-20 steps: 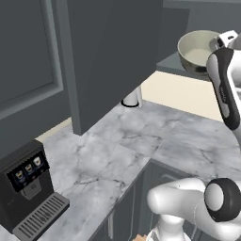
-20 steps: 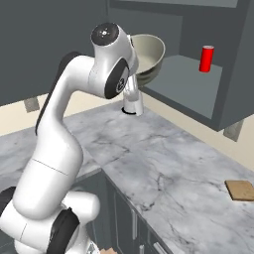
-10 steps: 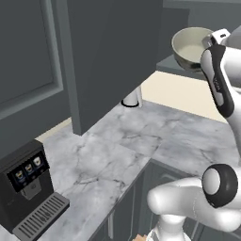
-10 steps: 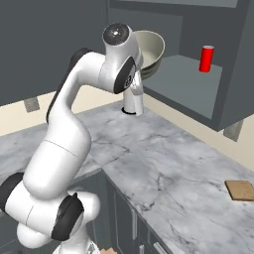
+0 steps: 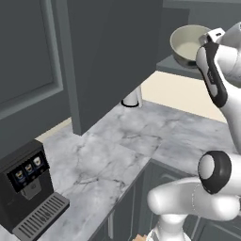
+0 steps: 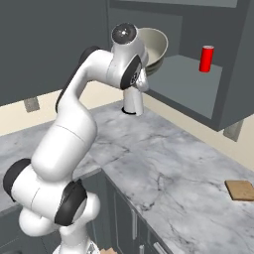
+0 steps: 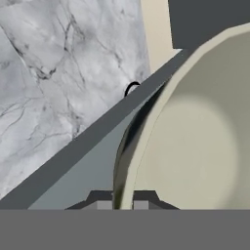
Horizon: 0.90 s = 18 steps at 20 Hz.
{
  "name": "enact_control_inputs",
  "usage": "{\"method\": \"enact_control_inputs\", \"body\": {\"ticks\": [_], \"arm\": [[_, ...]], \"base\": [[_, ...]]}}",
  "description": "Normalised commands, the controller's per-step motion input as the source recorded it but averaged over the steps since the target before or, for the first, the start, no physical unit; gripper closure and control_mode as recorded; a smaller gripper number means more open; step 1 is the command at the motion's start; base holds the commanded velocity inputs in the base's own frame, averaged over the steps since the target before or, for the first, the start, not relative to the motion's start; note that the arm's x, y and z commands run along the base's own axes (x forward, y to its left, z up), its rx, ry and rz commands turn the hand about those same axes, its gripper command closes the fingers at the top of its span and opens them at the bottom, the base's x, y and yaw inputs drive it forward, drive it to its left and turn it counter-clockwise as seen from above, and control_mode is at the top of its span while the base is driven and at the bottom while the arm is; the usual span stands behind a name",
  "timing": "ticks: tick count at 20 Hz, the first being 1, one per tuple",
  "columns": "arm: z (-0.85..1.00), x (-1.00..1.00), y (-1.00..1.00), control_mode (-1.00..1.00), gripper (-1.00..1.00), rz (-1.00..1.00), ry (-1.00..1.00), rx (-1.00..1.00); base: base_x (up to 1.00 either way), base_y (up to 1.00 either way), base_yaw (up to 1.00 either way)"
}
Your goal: Pick the mug and place it in the sink. Pick the bowl and place it in the open cabinet and then close the cabinet.
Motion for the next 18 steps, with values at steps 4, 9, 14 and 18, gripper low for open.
{"method": "enact_control_inputs", "body": {"ticks": [4, 9, 14, 18], "arm": [[0.0, 0.27, -0.27, -1.0, 1.0, 0.0, 0.0, 0.0], [0.0, 0.24, -0.19, -1.0, 1.0, 0.0, 0.0, 0.0], [0.0, 0.18, -0.09, -1.0, 1.0, 0.0, 0.0, 0.0], [-0.01, 0.03, 0.0, -1.0, 1.0, 0.0, 0.0, 0.0]], "base": [[0.0, 0.0, 0.0], [0.0, 0.0, 0.0], [0.0, 0.0, 0.0], [0.0, 0.0, 0.0]]}}
